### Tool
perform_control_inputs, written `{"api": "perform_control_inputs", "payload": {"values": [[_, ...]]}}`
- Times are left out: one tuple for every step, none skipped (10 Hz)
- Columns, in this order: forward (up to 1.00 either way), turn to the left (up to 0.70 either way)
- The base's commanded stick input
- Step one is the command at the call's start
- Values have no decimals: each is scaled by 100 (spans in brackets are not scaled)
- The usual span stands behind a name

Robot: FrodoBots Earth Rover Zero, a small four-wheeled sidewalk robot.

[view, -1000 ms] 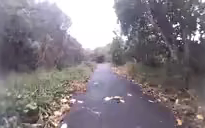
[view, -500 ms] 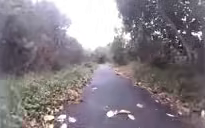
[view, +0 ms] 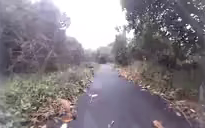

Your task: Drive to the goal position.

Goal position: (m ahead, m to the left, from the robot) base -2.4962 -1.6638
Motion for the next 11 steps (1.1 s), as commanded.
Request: {"api": "perform_control_inputs", "payload": {"values": [[100,0],[100,0],[100,0],[100,0],[100,0],[100,0],[100,0],[100,0],[100,0],[100,0],[100,0]]}}
